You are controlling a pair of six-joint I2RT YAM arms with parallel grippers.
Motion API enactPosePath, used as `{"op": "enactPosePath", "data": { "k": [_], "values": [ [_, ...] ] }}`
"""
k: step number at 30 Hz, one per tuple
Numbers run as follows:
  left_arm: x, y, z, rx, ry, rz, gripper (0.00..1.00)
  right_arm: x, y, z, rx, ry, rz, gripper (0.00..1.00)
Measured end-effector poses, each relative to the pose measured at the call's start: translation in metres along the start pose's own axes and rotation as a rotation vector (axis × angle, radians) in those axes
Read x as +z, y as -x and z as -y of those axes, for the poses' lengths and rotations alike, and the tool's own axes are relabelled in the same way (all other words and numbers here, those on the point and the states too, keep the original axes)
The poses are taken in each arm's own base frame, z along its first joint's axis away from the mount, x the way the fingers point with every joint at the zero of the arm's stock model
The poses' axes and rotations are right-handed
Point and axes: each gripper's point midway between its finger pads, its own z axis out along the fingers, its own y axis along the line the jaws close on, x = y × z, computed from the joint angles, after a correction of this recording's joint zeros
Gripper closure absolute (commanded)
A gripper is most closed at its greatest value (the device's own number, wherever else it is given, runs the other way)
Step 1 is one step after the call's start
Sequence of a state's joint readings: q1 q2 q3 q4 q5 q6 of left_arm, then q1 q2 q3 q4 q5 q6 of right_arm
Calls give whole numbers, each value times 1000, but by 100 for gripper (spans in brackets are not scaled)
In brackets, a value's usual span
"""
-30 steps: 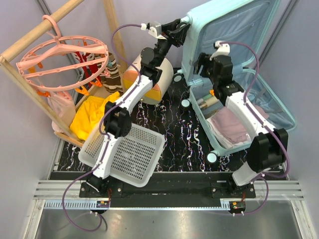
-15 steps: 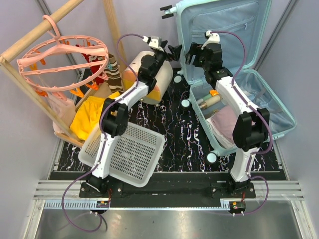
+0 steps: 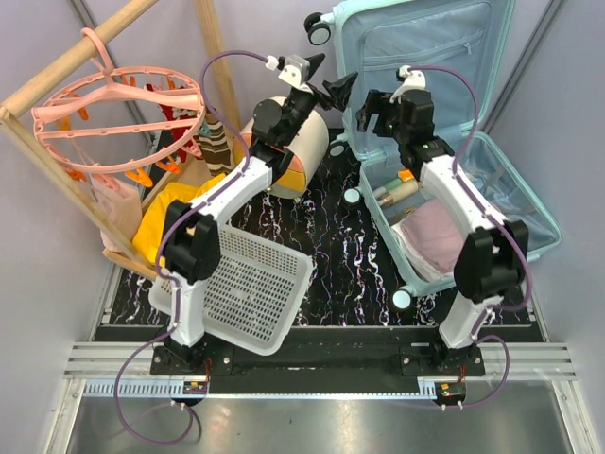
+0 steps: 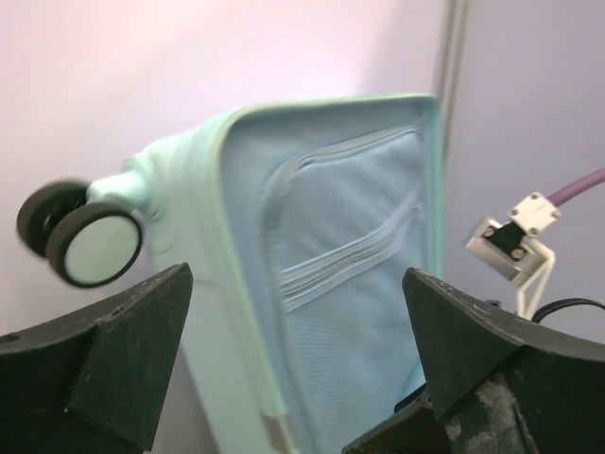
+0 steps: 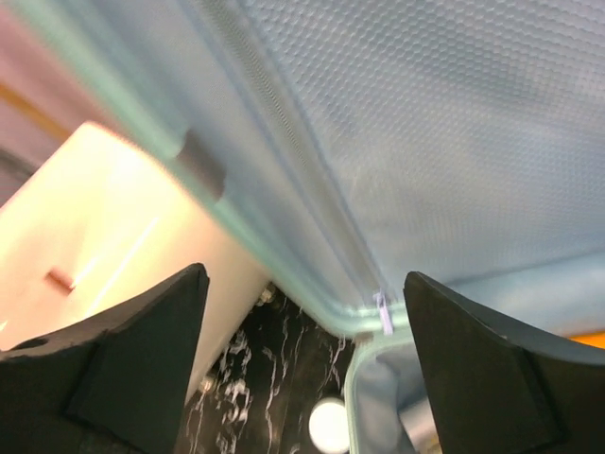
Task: Open, take out, and arrange the luggage
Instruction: Open the luggage at the center of the board, then move the bin to the center of the board.
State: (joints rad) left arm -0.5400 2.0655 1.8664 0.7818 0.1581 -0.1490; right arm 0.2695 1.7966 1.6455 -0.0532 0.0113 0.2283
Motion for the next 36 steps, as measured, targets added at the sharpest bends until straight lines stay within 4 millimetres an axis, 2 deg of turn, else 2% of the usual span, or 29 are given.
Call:
{"op": "enactPosePath", "data": {
  "k": [2, 5, 8, 10, 13, 17, 18, 20, 22, 24, 28, 33, 35, 36],
  "values": [
    [-5, 13, 19, 31, -24, -13, 1, -23, 3, -3, 2, 22, -4, 0],
    [-25, 21, 52, 61, -19, -106, 1, -63, 10, -3, 18, 34, -13, 0],
    [-67, 27, 90, 44, 28, -219, 1, -107, 17, 4, 52, 21, -32, 0],
    [-107, 23, 112, 17, 47, -308, 1, -131, 13, 14, 70, -7, -53, 0],
    [-177, 5, 122, -45, 118, -455, 1, -163, -14, 33, 89, -77, -113, 0],
    [-281, -42, 127, -93, 208, -693, 2, -204, -61, 54, 98, -168, -192, 0],
    [-314, -57, 131, -98, 217, -779, 4, -213, -70, 57, 99, -182, -203, 0],
    [-354, -72, 139, -108, 214, -885, 11, -228, -82, 60, 104, -195, -213, 1],
    [-387, -78, 149, -131, 200, -968, 17, -237, -88, 61, 112, -197, -213, 3],
    [-406, -78, 158, -174, 190, -1007, 21, -242, -93, 60, 125, -193, -214, 4],
    [-428, -80, 174, -253, 175, -1073, 21, -242, -100, 55, 162, -167, -237, 5],
    [-462, -109, 193, -285, 168, -1244, 21, -241, -103, 47, 194, -135, -251, 5],
    [-474, -121, 202, -294, 155, -1304, 30, -242, -102, 46, 198, -130, -251, 5],
    [-479, -126, 205, -298, 153, -1330, 40, -242, -102, 46, 198, -129, -249, 5]
  ]
}}
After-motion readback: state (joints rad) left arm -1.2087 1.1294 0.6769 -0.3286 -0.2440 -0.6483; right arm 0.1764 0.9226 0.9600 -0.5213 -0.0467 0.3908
